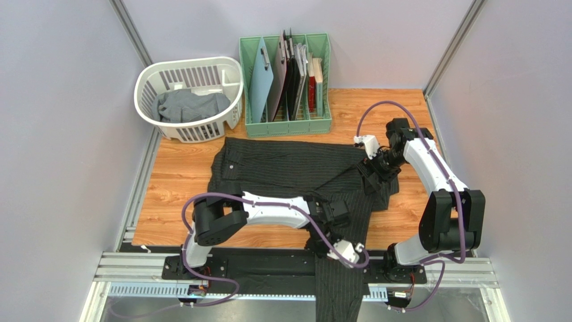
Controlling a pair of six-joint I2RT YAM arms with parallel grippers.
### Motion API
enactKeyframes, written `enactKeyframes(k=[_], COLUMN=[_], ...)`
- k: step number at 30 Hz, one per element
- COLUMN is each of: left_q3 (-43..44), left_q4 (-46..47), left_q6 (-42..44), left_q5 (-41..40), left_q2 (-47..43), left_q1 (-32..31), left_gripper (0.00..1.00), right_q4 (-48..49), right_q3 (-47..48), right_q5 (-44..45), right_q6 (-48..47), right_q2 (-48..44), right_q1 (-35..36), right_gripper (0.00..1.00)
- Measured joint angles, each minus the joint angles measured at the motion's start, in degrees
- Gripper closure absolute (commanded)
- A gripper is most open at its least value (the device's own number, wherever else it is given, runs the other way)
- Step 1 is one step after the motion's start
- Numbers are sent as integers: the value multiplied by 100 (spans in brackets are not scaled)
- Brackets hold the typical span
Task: Fold and stack the long sleeve shirts
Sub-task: Fold the shirt
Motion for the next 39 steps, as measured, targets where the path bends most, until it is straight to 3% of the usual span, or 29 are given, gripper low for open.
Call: enactKeyframes(k=[1, 4, 7, 11, 16, 21, 24, 27, 28, 34, 39], left_q3=[0, -83, -470, -675, -643, -686, -634, -621, -621, -616, -535], left_q4=[-70, -273, -297, -245, 210, 496, 577, 535, 511, 664, 282], left_q6=[17, 216, 264, 201, -59, -179, -197, -240, -254, -295, -743], left_q5=[-59, -339, -540, -612, -586, -743, -769, -640, -614, -638, -162], left_q2=[-20, -133, -621, -1303, -1156, -584, -509, -485, -483, -542, -979], left_q1=[144, 616, 809, 129, -903, -1180, -1172, -1158, -1158, -984, -267], left_gripper=[98, 1, 1, 1, 1, 4, 27, 71, 99, 100, 100], right_q4=[2, 0, 0, 0, 2, 0, -2, -2, -2, -7, -7], right_q3=[4, 4, 4, 4, 4, 4, 7, 17, 20, 31, 153], right_q5=[7, 11, 15, 35, 39, 42, 44, 39, 37, -26, -214], right_q6=[-7, -13, -26, -48, -50, -50, -48, -50, -50, -48, -13], right_q2=[0, 0, 0, 2, 13, 22, 35, 33, 33, -4, -225], right_q1=[0, 0, -2, -2, -9, -11, -13, -13, -13, -13, -13], right_gripper=[20, 20, 20, 20, 19, 19, 19, 19, 19, 18, 11])
